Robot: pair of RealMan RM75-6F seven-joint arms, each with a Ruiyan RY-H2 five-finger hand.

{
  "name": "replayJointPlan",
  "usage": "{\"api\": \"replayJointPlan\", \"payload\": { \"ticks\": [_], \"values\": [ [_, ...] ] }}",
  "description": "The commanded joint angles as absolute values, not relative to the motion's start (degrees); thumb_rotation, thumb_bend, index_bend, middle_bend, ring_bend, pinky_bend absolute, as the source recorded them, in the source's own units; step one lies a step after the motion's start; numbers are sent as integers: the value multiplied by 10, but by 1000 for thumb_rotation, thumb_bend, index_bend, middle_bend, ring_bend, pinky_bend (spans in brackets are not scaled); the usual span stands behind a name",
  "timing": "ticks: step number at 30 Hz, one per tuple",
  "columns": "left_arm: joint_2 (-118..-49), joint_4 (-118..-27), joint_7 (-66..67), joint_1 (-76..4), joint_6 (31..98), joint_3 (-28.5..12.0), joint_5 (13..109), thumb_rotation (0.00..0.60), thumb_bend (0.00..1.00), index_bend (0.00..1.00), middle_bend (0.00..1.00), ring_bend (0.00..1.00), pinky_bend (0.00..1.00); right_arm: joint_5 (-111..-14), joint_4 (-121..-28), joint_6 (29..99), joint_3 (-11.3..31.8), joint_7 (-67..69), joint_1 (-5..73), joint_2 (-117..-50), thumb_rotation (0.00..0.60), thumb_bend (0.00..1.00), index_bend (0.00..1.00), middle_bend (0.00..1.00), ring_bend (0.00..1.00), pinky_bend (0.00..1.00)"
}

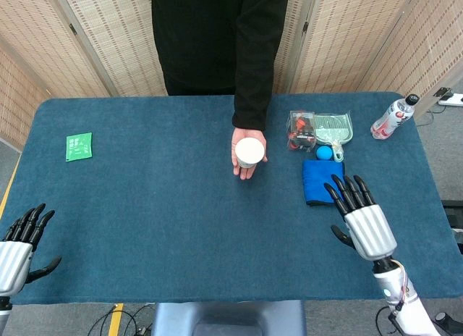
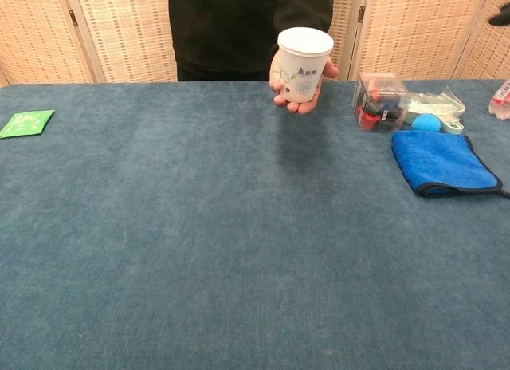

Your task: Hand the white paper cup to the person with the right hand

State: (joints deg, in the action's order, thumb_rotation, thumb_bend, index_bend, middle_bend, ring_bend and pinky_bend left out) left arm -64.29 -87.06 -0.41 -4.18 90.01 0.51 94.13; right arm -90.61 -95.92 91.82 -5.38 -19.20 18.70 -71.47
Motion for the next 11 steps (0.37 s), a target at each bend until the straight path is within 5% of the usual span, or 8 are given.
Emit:
{"api": "replayJointPlan", "payload": {
  "ticks": [1,11],
  "values": [
    [-647,-868,2,-40,908,8,950,600,269,67,0,0,173,-938,-893,946,-94,-154,128,-739,600,151,0,0,0,0],
    [-661,-865,29,-38,909,10,954,600,269,62,0,0,174,-955,-898,925,-88,-107,113,-718,600,157,0,0,0,0]
  ]
}}
